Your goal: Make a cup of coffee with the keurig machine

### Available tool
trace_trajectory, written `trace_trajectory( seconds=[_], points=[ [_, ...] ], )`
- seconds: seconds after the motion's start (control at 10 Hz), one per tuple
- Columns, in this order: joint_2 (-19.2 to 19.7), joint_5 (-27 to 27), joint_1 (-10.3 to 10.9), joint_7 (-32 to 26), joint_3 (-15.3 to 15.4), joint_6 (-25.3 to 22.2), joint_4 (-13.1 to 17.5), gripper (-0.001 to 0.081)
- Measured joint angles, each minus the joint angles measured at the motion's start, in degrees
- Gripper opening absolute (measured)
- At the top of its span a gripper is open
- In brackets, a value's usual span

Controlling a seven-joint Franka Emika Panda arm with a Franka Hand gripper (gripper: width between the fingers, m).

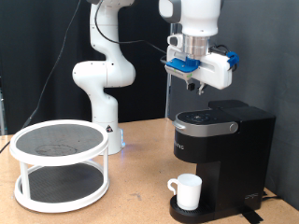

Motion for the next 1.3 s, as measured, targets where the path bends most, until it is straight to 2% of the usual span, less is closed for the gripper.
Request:
trace_trajectory(
  seconds=[0.1, 0.2, 0.5, 0.9, 1.3],
  points=[
    [0.6, -0.3, 0.0, 0.2, 0.0, -0.2, 0.1, 0.0051],
    [1.3, -1.0, 0.0, 0.7, 0.0, -0.2, 0.3, 0.0016],
    [3.5, -4.0, 0.1, 3.6, 0.6, 0.5, 0.3, 0.0003],
    [6.4, -5.4, 0.4, 3.9, 1.4, 3.0, -0.1, 0.0000],
    [6.9, -7.0, 0.7, 4.0, 2.1, 2.9, 0.0, 0.0000]
  ],
)
